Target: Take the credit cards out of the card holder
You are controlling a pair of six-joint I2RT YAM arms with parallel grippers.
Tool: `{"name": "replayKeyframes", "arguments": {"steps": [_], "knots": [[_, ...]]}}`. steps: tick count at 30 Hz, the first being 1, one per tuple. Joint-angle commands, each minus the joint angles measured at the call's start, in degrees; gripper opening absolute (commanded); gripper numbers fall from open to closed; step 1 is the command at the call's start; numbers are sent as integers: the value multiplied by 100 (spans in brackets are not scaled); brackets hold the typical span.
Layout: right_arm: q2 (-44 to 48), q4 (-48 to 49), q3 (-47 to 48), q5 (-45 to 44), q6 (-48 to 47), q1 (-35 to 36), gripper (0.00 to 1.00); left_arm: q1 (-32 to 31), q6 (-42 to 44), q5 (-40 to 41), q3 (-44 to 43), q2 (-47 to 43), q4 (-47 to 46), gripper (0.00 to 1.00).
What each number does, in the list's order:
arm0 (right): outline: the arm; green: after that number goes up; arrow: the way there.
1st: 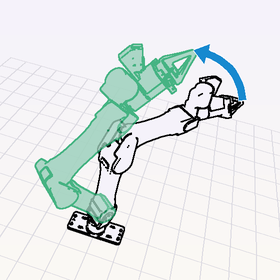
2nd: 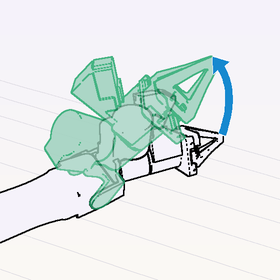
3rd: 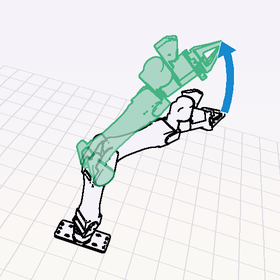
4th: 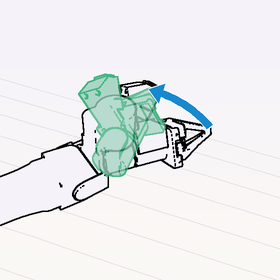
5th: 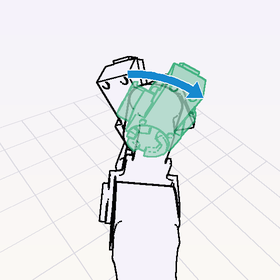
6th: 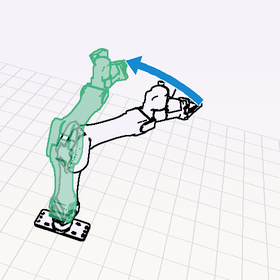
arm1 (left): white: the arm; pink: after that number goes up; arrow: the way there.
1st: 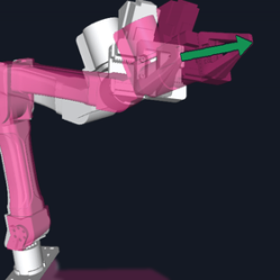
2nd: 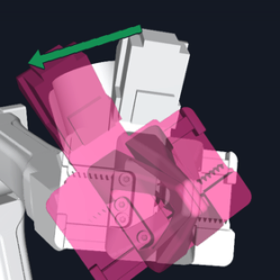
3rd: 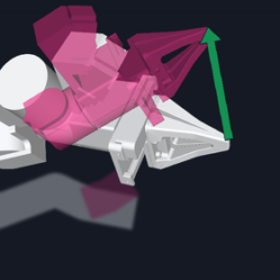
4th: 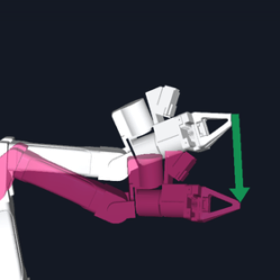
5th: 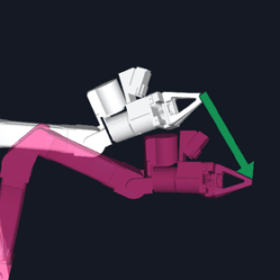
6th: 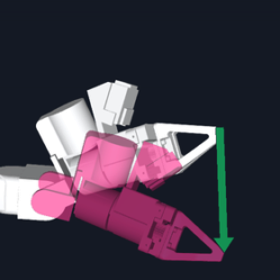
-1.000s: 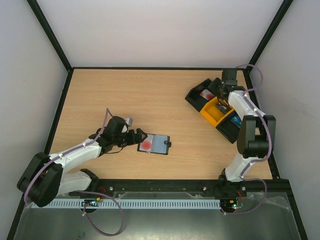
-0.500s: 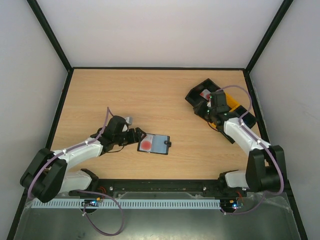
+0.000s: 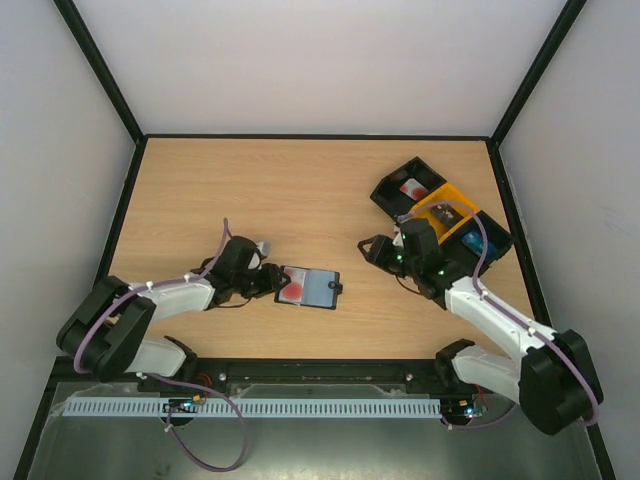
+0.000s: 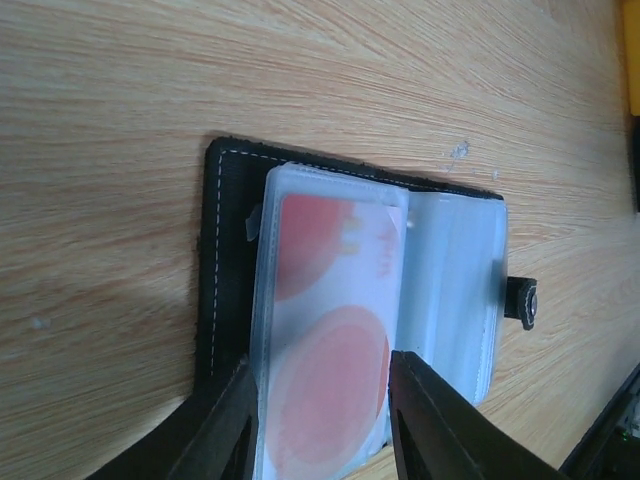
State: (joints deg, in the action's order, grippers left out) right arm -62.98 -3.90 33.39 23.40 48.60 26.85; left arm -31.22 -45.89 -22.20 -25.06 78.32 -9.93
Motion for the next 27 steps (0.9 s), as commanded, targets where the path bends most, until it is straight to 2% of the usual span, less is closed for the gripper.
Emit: {"name": "replayKeyframes", "arguments": {"steps": [1, 5, 10, 15, 19, 27], "knots": [[500, 668, -380, -221, 580, 393, 39, -90, -190, -222, 125, 105, -360, 37], [707, 969, -656, -484, 843, 821, 38, -330, -408, -138, 176, 142, -456, 36], [527, 1161, -670, -641, 906, 1260, 38, -373, -688, -276, 289, -69, -501, 36], [188, 1294, -567, -777, 887, 1644, 38, -367, -693, -215, 137, -557, -162, 43], [1, 1441, -553, -834, 1005, 1824, 38, -304, -538, -151, -12, -626, 50, 45], [-461, 2154, -707, -1099, 1367, 2166, 33, -278, -283, -388, -91, 0, -280, 35]]}}
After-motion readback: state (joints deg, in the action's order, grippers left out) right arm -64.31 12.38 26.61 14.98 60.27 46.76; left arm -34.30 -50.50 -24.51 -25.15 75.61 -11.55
